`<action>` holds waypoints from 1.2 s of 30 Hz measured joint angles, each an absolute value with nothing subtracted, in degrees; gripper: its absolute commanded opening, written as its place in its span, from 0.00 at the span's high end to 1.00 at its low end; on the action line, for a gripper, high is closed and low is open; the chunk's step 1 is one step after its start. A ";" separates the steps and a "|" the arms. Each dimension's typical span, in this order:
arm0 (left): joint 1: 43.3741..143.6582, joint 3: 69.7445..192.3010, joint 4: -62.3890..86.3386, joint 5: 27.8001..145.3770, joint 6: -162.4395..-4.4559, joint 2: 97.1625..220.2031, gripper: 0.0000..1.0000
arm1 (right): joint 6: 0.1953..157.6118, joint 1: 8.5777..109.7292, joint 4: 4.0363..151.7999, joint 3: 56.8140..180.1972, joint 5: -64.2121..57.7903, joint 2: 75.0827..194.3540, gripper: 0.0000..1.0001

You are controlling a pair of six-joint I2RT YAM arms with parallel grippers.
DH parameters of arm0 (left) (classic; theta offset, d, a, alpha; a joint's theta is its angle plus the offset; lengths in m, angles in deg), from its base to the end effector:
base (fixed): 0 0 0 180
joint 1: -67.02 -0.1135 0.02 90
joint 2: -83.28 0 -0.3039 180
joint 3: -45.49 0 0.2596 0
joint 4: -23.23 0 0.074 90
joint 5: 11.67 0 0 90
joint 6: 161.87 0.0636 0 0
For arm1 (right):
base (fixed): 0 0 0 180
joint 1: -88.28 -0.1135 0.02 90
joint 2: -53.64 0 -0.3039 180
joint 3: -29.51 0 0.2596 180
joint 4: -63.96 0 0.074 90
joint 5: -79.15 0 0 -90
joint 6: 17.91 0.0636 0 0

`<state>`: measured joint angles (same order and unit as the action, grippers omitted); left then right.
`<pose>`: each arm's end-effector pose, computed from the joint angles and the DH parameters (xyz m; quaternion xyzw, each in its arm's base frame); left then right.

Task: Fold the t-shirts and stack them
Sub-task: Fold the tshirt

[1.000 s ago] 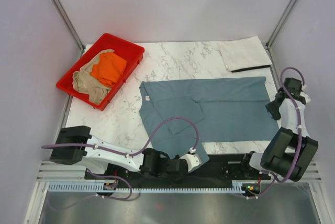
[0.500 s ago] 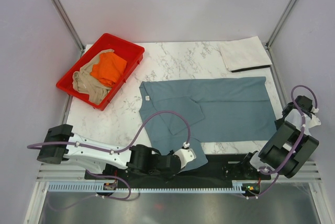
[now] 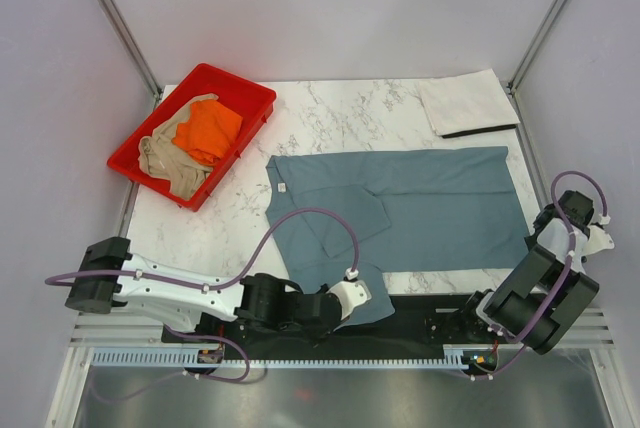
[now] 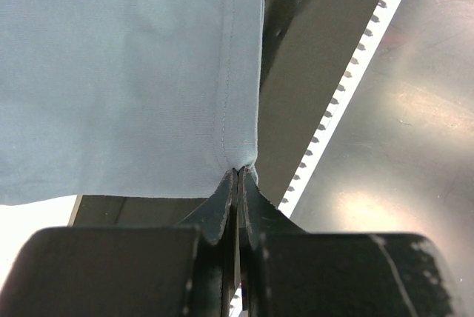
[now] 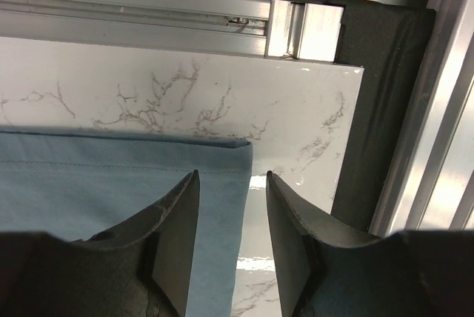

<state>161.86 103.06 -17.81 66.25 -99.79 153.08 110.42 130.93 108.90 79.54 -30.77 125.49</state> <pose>-0.0078 -0.2505 0.2346 0.4927 0.8057 -0.2272 0.2377 0.1465 -0.1644 0.1828 0.6529 0.7111 -0.1768 0.1919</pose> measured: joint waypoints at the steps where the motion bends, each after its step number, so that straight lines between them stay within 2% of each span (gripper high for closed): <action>1: 161.86 103.06 -17.85 66.23 -99.81 152.97 0.98 | 110.66 130.93 108.79 79.30 -30.97 125.19 0.51; 12: 161.86 103.06 -17.92 64.79 -100.36 151.13 0.98 | 113.08 130.98 104.79 75.21 -31.93 125.10 0.60; 14: 161.69 103.06 -18.07 64.61 -100.56 151.02 0.98 | 113.50 130.98 104.22 75.14 -32.33 125.08 0.69; 17: 160.68 103.10 -18.90 64.26 -100.75 150.80 0.98 | 113.87 131.00 103.74 75.03 -32.96 124.68 0.98; 18: 160.01 103.12 -19.17 64.26 -100.77 150.63 0.98 | 114.00 131.00 103.58 74.84 -33.20 124.29 1.00; 28: 146.15 105.05 -23.08 64.48 -99.44 146.69 0.98 | 114.31 128.18 101.70 73.96 -34.01 122.08 1.00; 36: 134.48 109.81 -24.13 65.40 -93.47 146.52 0.98 | 114.11 118.85 101.46 77.57 -36.02 123.90 1.00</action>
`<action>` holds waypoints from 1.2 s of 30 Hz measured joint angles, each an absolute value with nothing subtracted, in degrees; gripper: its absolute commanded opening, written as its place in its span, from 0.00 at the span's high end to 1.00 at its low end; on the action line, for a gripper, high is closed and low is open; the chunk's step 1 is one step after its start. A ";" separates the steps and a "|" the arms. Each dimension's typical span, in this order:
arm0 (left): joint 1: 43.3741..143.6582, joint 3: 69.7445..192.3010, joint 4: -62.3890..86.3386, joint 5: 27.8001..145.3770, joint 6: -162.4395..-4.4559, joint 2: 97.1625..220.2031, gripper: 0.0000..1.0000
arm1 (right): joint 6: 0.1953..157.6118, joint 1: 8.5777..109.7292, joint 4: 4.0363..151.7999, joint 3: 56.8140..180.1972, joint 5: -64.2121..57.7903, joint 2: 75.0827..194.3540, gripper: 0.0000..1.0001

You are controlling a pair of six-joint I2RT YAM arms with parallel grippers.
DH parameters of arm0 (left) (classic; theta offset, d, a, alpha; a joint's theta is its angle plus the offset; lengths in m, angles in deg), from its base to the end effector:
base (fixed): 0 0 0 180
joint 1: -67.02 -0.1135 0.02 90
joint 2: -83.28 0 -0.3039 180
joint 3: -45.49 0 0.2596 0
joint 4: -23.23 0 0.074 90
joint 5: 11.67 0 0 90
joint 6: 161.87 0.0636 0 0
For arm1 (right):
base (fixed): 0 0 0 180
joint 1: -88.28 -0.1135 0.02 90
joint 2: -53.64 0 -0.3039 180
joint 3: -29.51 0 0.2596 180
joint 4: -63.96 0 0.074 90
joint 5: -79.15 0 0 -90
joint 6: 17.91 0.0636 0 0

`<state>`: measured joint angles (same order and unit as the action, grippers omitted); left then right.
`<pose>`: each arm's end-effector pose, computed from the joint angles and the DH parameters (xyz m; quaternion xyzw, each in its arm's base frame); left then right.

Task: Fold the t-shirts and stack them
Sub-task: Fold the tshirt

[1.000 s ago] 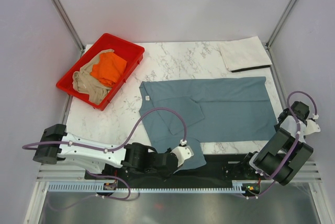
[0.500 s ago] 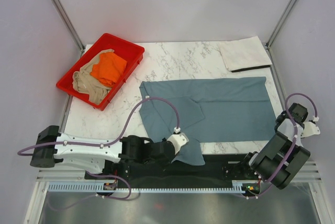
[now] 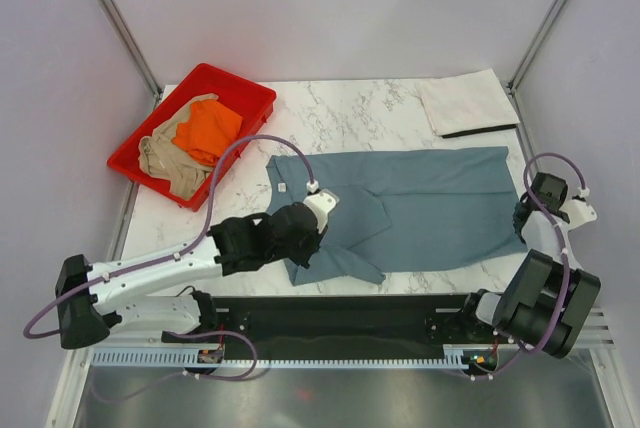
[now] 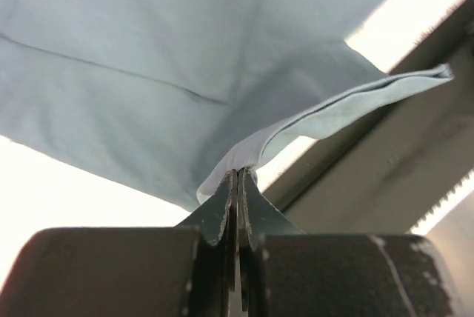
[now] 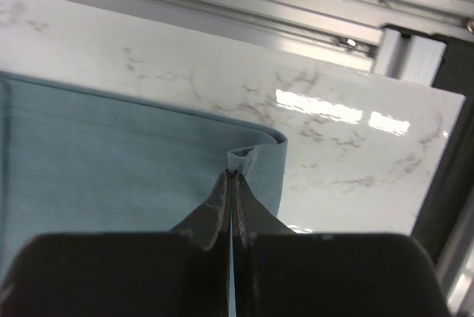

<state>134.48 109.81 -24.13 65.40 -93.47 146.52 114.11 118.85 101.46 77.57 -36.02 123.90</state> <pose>0.1039 -0.2132 0.2915 0.3207 0.8657 -0.1850 0.3370 0.1792 -0.1373 0.1879 0.6035 0.7256 -0.1838 0.2748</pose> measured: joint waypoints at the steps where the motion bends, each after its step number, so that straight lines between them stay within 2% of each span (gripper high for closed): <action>1: 132.53 110.69 -24.32 65.53 -92.49 146.80 0.98 | 113.98 117.82 101.33 78.97 -36.41 124.66 1.00; 9: 118.28 119.58 -24.30 67.19 -85.28 153.67 0.98 | 113.28 116.92 100.09 85.39 -37.57 133.80 1.00; 15: 110.13 123.85 -24.35 68.98 -81.76 158.39 0.98 | 113.21 115.18 100.72 89.90 -37.48 136.31 1.00; 22: 105.61 127.32 -24.35 70.54 -78.65 162.26 0.98 | 113.21 111.83 99.93 94.12 -37.51 139.96 1.00; 36: 101.10 131.15 -24.32 71.63 -75.20 165.45 0.98 | 112.99 111.46 99.91 99.30 -37.46 144.14 1.00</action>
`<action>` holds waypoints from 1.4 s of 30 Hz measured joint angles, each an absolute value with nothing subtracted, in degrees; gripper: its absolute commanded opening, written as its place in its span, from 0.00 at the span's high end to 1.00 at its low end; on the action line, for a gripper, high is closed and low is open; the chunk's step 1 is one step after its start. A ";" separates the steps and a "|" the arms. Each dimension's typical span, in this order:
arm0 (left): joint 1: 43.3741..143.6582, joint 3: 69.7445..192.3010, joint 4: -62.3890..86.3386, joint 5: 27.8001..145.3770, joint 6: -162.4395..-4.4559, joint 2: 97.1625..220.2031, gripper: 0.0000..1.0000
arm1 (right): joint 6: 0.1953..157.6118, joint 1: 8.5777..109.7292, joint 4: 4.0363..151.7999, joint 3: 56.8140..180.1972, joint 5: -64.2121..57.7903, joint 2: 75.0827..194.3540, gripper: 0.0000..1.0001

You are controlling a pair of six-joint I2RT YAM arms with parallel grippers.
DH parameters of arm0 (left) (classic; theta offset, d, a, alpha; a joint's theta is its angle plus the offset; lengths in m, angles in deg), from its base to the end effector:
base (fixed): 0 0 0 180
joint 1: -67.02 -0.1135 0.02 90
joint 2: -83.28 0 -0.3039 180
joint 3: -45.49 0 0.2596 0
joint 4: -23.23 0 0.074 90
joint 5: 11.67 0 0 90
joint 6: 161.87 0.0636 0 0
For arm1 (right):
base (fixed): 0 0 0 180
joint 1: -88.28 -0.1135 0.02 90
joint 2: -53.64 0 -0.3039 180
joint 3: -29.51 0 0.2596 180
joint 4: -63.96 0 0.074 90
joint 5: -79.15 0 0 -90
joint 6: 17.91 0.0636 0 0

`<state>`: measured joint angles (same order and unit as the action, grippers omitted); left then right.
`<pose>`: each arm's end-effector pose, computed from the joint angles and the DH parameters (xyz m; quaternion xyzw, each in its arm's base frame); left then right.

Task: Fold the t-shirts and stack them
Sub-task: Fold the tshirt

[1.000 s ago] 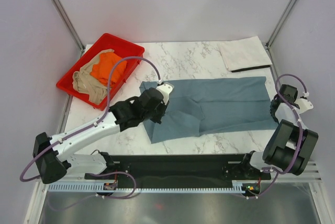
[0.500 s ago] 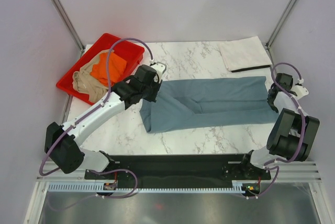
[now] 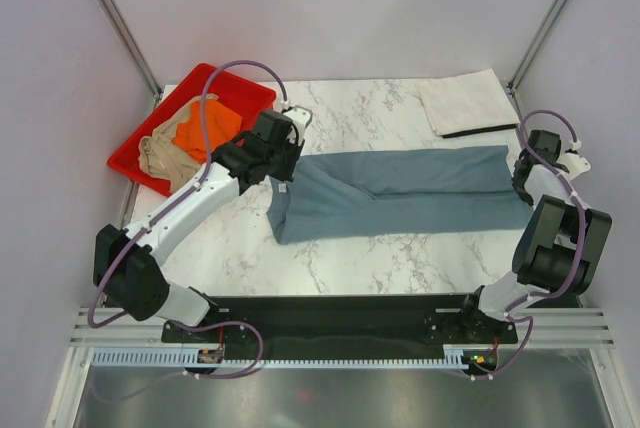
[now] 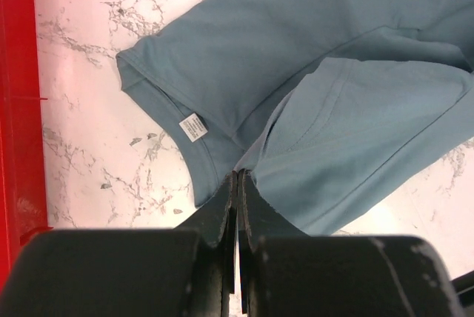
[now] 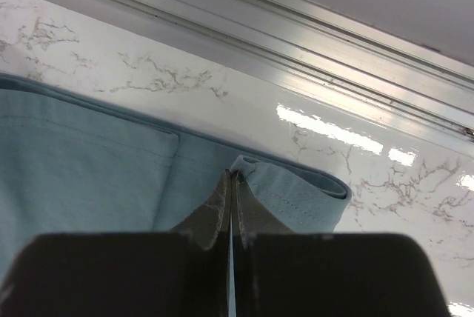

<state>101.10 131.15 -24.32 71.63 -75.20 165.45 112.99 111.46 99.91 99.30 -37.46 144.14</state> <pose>0.2827 -0.1823 0.3350 0.2217 0.8923 -0.0740 0.3863 0.2989 -0.1590 0.2163 0.5505 0.7552 -0.1748 0.3098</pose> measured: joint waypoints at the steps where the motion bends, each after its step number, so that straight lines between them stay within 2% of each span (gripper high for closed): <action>1: 100.73 131.47 -24.35 71.69 -74.90 166.19 0.98 | 112.99 111.42 99.85 99.47 -37.38 144.62 1.00; 13: 97.65 134.47 -24.28 71.72 -72.62 175.63 0.98 | 112.71 110.21 98.25 102.90 -34.21 152.64 1.00; 42: 94.46 138.25 -24.35 71.98 -71.25 184.00 0.98 | 111.79 107.90 98.19 106.73 -36.57 156.86 1.00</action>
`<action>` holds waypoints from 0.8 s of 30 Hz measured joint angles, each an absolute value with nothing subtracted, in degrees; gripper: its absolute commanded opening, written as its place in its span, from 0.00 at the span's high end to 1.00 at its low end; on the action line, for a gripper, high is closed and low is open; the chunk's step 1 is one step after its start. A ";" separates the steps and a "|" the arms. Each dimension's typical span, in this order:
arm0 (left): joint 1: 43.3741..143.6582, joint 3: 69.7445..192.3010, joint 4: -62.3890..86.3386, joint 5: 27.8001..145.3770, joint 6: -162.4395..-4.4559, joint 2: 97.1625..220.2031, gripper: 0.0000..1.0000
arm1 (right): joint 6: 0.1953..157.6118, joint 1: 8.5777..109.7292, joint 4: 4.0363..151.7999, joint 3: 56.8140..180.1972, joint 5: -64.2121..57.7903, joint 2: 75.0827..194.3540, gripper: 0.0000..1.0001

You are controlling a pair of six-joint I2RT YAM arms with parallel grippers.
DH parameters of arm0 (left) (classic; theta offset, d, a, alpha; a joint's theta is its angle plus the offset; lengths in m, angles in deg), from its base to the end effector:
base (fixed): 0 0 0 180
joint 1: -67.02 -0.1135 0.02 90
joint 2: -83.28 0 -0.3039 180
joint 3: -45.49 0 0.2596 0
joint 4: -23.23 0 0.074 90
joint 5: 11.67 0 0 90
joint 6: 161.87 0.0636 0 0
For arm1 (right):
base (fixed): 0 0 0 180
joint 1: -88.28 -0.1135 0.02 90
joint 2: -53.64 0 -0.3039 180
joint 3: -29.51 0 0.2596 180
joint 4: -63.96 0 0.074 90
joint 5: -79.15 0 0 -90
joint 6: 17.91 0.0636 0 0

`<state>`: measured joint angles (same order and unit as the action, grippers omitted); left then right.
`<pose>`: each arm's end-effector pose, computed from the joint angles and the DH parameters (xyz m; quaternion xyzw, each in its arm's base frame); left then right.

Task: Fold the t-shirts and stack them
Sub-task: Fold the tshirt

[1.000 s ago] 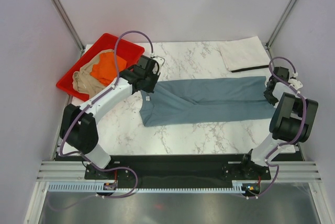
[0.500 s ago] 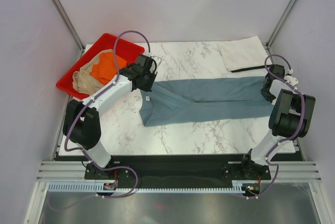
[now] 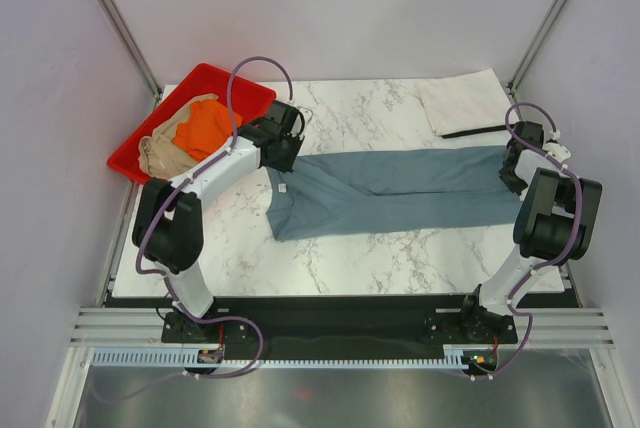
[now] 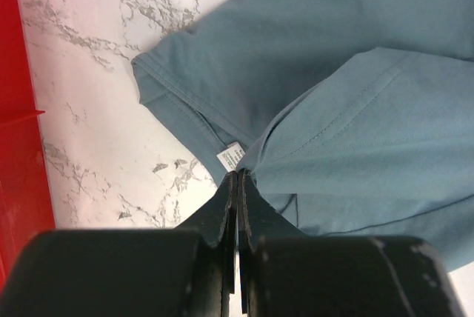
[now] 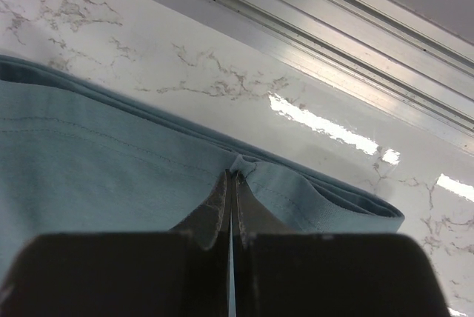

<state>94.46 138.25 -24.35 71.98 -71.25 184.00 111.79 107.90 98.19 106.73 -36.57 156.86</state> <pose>0.3682 -0.1833 0.2630 0.2153 0.9292 -0.0171 0.3000 0.3562 -0.1563 0.1816 0.5159 0.7905 -0.1681 0.2841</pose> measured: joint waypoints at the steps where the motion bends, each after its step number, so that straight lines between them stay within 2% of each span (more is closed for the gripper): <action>1: 94.44 138.77 -24.32 71.91 -71.16 184.68 0.98 | 111.81 107.90 98.40 106.79 -36.81 156.86 1.00; 7: 94.35 141.79 -24.37 71.69 -71.09 187.65 0.98 | 111.95 107.90 99.21 107.29 -37.77 156.86 1.00; 9: 94.35 142.99 -24.30 71.34 -71.07 188.66 0.92 | 111.95 107.90 99.28 107.75 -37.75 156.88 0.97; 10: 94.35 143.41 -24.30 71.17 -71.05 189.03 0.79 | 111.95 107.90 99.45 108.13 -37.72 156.88 0.89; 12: 94.35 143.69 -24.46 70.71 -70.94 189.38 0.66 | 112.01 107.90 100.22 109.11 -37.57 156.90 0.76; 13: 94.35 143.84 -24.85 70.38 -70.94 189.42 0.60 | 112.05 107.90 100.94 109.90 -37.48 156.94 0.74; 19: 94.15 145.24 -30.79 68.46 -72.67 187.35 0.54 | 111.73 107.90 107.65 116.54 -36.22 157.12 0.73; 24: 94.00 140.89 -31.86 77.94 -77.45 177.34 0.54 | 111.70 107.90 110.08 113.13 -32.50 153.40 0.77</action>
<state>94.00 140.89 -31.86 77.94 -77.45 177.34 111.70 107.90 110.08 113.13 -32.50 153.40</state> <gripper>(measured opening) 0.458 0.237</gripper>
